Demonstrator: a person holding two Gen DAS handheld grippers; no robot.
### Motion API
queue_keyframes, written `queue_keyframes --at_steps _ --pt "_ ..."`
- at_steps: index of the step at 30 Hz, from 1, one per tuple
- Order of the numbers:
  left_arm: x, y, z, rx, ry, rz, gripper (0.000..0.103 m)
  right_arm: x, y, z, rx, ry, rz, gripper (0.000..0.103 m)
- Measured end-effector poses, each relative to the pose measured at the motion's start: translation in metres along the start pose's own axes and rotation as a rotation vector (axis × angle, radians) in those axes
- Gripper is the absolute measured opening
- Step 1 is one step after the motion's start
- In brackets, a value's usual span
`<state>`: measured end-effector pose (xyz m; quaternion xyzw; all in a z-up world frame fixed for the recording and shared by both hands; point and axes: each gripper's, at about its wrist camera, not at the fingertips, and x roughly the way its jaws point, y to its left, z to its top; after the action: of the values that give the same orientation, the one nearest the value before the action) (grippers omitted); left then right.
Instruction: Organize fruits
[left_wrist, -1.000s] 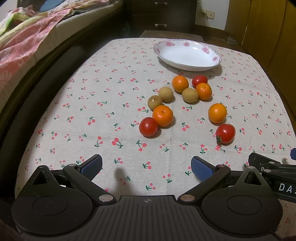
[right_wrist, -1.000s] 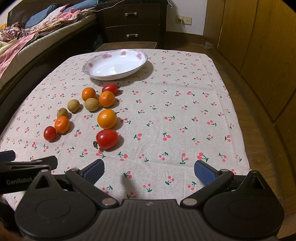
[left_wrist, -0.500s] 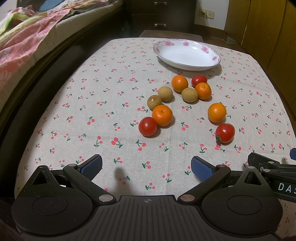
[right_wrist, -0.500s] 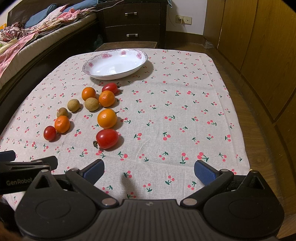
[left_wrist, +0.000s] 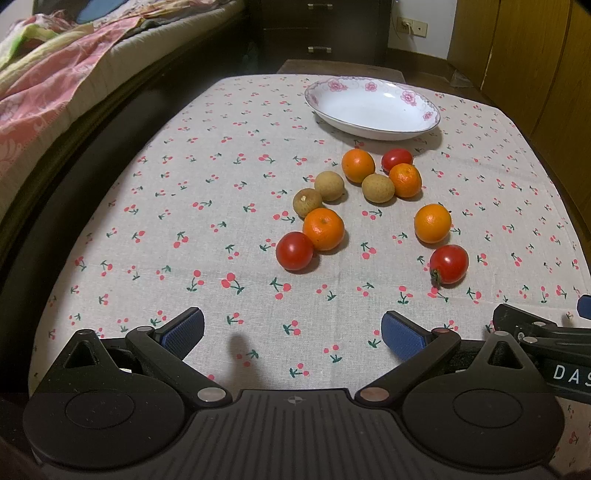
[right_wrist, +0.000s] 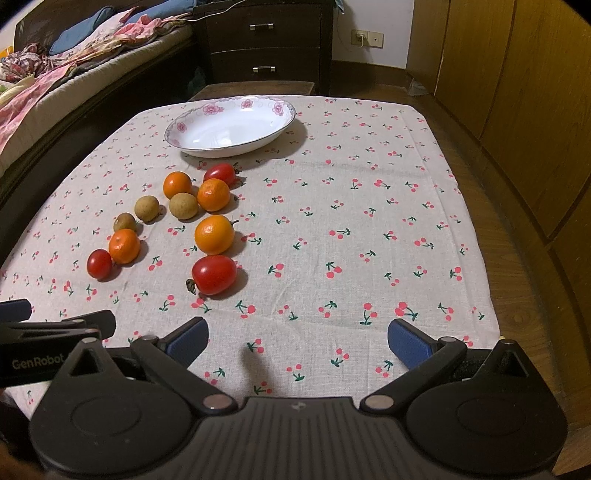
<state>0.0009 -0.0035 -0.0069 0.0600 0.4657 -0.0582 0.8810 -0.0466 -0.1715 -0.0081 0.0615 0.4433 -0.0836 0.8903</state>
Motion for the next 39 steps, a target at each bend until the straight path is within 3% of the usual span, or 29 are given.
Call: queue_keyframes --at_steps 18,29,39 --pt "0.0 -0.002 -0.001 -0.009 -0.002 -0.003 0.103 0.001 0.002 -0.002 -0.001 0.006 0.003 0.103" --pt "0.001 0.007 0.008 -0.016 -0.018 -0.01 0.101 0.01 0.007 0.011 -0.024 0.019 0.05 0.102" --pt "0.009 0.021 0.021 -0.035 -0.014 -0.023 0.1 0.025 0.017 0.025 -0.058 0.051 0.148 0.081"
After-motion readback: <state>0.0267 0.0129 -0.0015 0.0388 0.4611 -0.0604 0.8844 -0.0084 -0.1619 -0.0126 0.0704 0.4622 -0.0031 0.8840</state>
